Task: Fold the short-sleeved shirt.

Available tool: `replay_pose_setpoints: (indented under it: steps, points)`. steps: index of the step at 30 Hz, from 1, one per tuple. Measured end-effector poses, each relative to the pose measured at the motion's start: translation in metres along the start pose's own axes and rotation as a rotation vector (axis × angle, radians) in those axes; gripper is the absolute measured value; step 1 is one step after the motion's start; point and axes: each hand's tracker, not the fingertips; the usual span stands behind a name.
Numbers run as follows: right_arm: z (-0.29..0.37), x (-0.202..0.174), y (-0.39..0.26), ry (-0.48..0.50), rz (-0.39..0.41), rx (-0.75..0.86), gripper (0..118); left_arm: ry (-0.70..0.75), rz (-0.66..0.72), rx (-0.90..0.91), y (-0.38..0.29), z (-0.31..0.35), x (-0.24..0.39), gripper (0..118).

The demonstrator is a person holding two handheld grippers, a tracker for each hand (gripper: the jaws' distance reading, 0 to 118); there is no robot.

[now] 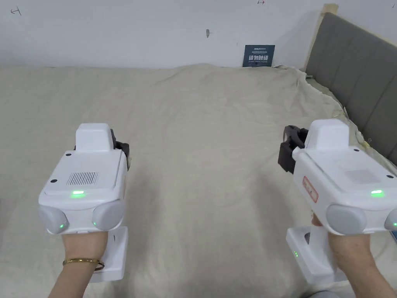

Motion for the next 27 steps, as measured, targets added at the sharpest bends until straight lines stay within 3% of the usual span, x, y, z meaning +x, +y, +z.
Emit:
replay_pose_setpoints:
  steps: [26, 27]
  points:
    - [0.013, -0.013, -0.030, 0.019, -0.026, -0.034, 0, 0.009, 0.014, -0.036, -0.029, 0.012, 0.005, 0]
    - [0.013, -0.014, -0.030, 0.019, -0.028, -0.033, 0, 0.006, 0.022, -0.036, -0.029, 0.013, 0.004, 4]
